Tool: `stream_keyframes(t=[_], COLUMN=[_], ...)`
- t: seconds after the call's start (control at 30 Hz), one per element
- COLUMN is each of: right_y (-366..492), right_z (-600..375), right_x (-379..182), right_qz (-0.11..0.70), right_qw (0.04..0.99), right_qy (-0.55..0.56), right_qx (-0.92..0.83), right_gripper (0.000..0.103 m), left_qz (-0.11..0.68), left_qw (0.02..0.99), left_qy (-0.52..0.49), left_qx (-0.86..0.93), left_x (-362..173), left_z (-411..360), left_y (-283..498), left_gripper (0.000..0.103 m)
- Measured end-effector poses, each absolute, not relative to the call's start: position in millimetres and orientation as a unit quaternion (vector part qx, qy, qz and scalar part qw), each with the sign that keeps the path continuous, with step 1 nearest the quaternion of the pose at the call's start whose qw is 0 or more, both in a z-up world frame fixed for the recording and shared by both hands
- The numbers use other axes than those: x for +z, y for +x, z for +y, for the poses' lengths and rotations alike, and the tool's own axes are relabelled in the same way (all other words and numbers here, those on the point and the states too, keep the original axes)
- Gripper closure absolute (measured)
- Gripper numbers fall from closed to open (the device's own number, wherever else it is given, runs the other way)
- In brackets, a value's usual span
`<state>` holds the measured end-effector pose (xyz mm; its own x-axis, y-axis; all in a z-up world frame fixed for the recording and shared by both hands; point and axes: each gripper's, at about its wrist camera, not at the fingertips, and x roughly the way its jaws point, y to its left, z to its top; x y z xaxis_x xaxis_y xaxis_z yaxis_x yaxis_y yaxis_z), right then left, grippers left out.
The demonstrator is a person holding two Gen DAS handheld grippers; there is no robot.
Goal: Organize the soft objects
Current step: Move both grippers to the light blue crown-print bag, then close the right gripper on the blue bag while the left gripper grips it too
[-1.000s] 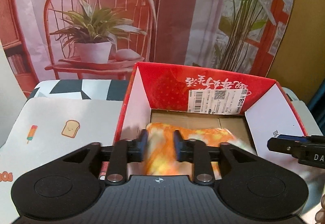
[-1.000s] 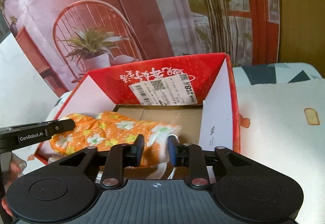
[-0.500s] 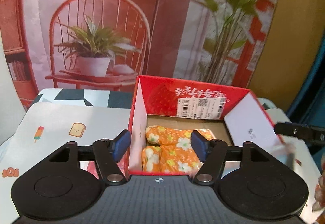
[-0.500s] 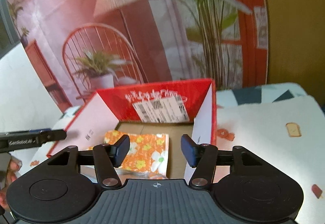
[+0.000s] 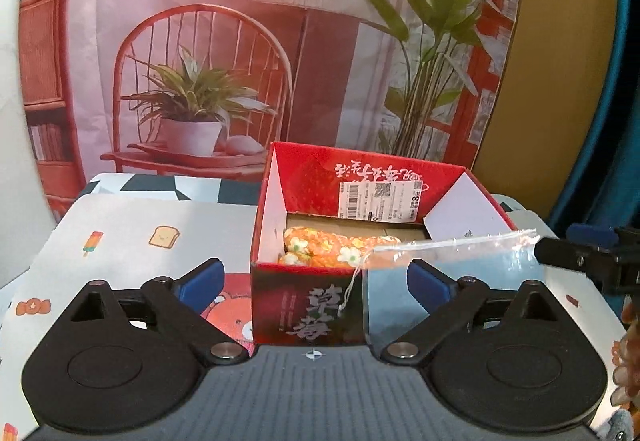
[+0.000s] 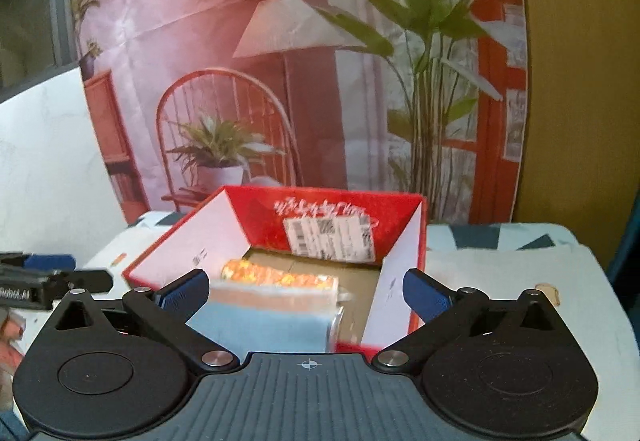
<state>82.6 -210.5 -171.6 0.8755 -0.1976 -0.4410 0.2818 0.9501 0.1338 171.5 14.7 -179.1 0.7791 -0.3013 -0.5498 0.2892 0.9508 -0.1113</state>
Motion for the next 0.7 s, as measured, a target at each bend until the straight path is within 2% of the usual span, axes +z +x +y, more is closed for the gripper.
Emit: stream_keyframes(t=[0.43, 0.7], right_y=[63.3, 60.3], right_z=[-193.3, -196.3], right_x=[-204.3, -221.0], right_qz=[0.24, 0.257], right_qw=[0.961, 0.956], right_qy=[0.082, 0.095], right_qx=[-0.107, -0.101], right_gripper=[0.0, 0.006], left_qz=[0.308, 0.318], left_qw=[0.932, 0.926], left_qy=[-0.012, -0.021], left_qx=[-0.19, -0.204], left_x=[-201.5, -209.3], left_z=[-0.7, -4.8], left_y=[157.2, 151.9], left_gripper=[0.004, 0.007])
